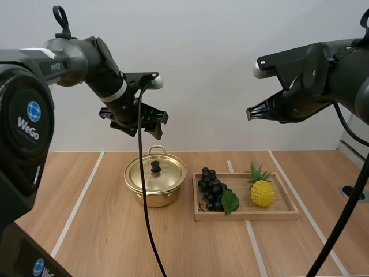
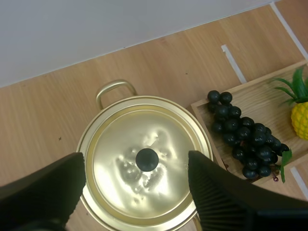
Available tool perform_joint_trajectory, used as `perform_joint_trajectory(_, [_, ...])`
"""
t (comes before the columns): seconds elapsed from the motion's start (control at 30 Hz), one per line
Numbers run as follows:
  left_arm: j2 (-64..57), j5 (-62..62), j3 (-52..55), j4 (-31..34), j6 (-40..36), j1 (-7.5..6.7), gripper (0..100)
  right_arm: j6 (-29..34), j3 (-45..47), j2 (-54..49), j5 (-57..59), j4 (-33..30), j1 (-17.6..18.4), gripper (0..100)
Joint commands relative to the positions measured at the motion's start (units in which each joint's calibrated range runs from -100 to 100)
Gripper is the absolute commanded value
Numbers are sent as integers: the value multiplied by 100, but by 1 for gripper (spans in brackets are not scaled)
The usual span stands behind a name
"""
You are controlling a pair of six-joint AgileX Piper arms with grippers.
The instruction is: Open the pot, put the pineapple inside, and close it
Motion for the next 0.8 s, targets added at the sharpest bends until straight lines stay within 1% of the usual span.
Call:
perform_joint_trajectory(0.0, [-9, -75, -49, -376, 363, -13, 100, 19, 18, -46, -122, -386, -19, 0])
perform_joint_trajectory(0.1, [-9, -94, -49, -564, 495, -13, 100, 34, 18, -46, -56, -625, -19, 0])
perform_joint_trajectory(0.17, [-9, -112, -49, -656, 548, -13, 100, 316, 18, -46, 50, -625, -19, 0])
perform_joint_trajectory(0.27, [3, -152, -49, -682, 651, -13, 100, 958, 47, -8, 71, -625, -19, 0])
perform_joint_trajectory(0.33, [3, -167, -16, -662, 735, -13, 100, 1083, 91, 66, 44, -625, -19, 0])
perform_joint_trajectory(0.5, [173, -158, 124, -578, 877, -13, 100, 1081, 327, 451, 198, -625, -19, 0])
perform_joint_trajectory(0.77, [938, 42, 124, -356, 877, -13, 100, 1081, 464, 1205, 583, -640, -19, 0])
